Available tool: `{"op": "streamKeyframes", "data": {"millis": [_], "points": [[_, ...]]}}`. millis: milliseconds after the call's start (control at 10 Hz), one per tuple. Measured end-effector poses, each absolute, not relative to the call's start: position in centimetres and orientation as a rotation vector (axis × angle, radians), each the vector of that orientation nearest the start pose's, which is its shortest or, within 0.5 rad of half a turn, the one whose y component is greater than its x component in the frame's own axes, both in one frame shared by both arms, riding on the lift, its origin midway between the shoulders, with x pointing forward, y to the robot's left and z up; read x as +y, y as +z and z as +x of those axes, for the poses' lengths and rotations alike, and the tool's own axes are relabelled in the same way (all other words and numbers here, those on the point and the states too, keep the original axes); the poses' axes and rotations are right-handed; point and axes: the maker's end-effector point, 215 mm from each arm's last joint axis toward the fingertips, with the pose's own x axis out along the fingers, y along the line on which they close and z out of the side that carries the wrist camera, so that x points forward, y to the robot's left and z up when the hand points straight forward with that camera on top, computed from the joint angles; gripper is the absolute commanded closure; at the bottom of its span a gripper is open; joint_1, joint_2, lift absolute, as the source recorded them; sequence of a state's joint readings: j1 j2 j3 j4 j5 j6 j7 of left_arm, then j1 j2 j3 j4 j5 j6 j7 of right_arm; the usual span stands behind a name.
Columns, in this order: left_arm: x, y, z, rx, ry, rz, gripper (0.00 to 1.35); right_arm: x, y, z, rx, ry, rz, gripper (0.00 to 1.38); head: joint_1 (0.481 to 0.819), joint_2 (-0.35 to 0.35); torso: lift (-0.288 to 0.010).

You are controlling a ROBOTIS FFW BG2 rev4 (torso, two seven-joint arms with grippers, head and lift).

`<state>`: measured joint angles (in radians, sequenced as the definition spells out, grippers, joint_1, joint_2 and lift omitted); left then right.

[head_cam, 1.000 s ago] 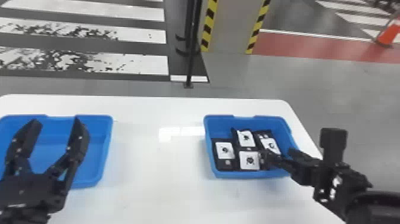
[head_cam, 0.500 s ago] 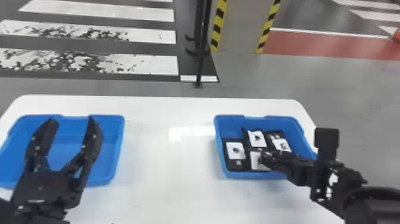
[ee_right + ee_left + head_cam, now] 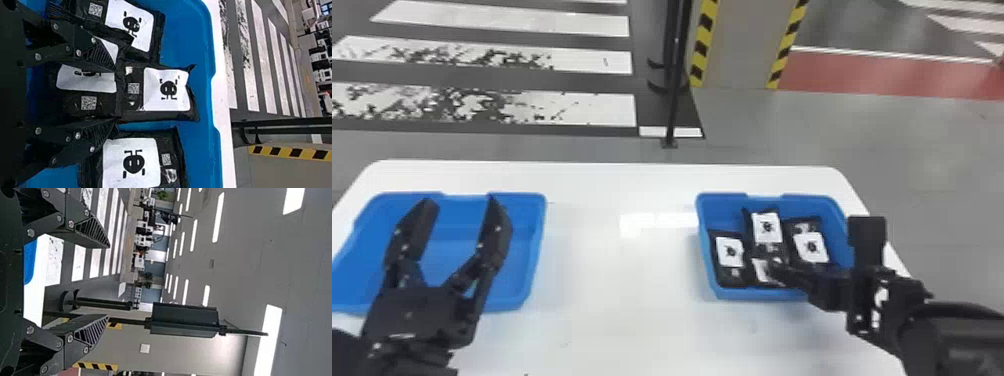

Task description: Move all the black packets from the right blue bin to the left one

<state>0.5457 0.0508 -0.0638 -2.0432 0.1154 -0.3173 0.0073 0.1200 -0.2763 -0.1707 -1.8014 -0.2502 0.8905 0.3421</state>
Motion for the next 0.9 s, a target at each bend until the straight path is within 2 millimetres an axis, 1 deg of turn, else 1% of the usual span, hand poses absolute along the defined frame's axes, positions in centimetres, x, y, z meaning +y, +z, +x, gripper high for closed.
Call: {"op": "streamKeyframes", "data": {"millis": [300, 400, 500, 700, 800, 900], "points": [[20.9, -26.6, 42.2, -0.244, -0.055, -0.121, 0.45, -29.8, -49.2, 47.8, 0.730, 0.238, 0.170, 1.13, 0.695, -0.114, -0.140], [20.9, -26.6, 42.2, -0.247, -0.055, -0.123, 0.45, -29.3, -48.6, 47.8, 0.703, 0.244, 0.200, 1.13, 0.695, -0.106, -0.140], [20.9, -26.5, 42.1, -0.254, -0.054, -0.125, 0.45, -29.3, -47.1, 48.0, 0.654, 0.236, 0.214, 1.13, 0.695, -0.103, -0.140], [21.0, -26.2, 42.0, -0.267, -0.050, -0.127, 0.45, -29.8, -43.0, 48.8, 0.536, 0.223, 0.219, 1.13, 0.695, -0.105, -0.140], [21.1, -26.2, 42.0, -0.269, -0.049, -0.128, 0.45, -30.6, -41.2, 48.9, 0.488, 0.205, 0.218, 1.13, 0.695, -0.114, -0.140], [21.1, -26.2, 41.9, -0.271, -0.048, -0.130, 0.45, -31.2, -39.0, 48.8, 0.428, 0.188, 0.211, 1.13, 0.695, -0.124, -0.140]]}}
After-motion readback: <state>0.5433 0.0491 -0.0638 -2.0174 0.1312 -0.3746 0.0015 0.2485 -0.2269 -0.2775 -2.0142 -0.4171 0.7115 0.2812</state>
